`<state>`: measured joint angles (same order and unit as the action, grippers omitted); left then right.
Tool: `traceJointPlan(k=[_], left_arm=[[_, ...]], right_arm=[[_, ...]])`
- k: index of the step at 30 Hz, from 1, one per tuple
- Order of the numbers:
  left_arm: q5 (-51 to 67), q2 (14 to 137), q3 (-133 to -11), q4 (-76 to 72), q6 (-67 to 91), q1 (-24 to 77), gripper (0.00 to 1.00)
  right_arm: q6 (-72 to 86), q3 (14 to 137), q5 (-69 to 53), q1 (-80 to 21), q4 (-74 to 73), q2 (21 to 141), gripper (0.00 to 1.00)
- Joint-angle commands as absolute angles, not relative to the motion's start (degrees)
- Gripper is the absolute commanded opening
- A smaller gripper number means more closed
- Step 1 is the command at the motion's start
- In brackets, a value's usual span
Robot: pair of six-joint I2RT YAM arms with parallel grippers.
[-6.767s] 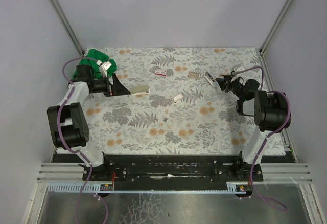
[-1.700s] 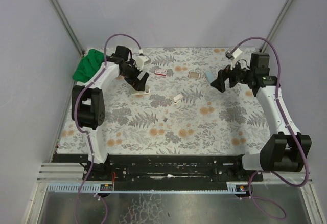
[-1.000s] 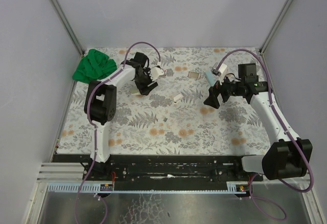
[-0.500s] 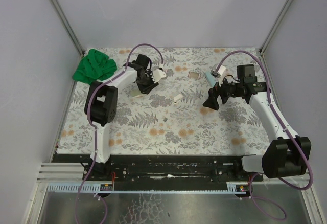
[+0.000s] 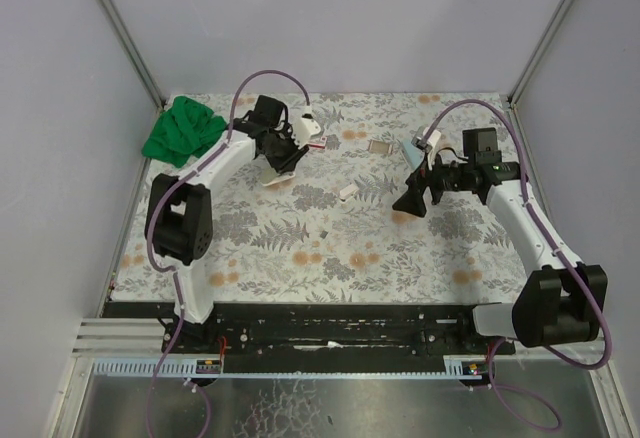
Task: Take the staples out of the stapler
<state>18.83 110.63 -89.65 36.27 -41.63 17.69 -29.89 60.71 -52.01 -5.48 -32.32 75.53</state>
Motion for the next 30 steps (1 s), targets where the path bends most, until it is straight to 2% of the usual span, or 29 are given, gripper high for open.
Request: traceJointPlan(k=[1, 9, 30], left_arm=[[22.8, 105.8, -85.8, 30.2, -37.0, 17.9, 0.0], [27.1, 99.4, -77.4, 22.3, -30.4, 18.0, 0.0], [42.6, 87.0, -73.2, 16.9, -18.7, 20.7, 0.0]], right_arm=[[-24.4, 61.4, -59.5, -5.7, -27.1, 77.1, 0.99], [-13.3, 65.1, -62.4, -7.0, -19.8, 83.4, 0.99], [27.9, 72.8, -69.6, -13.3, 3.7, 104.2, 0.98]])
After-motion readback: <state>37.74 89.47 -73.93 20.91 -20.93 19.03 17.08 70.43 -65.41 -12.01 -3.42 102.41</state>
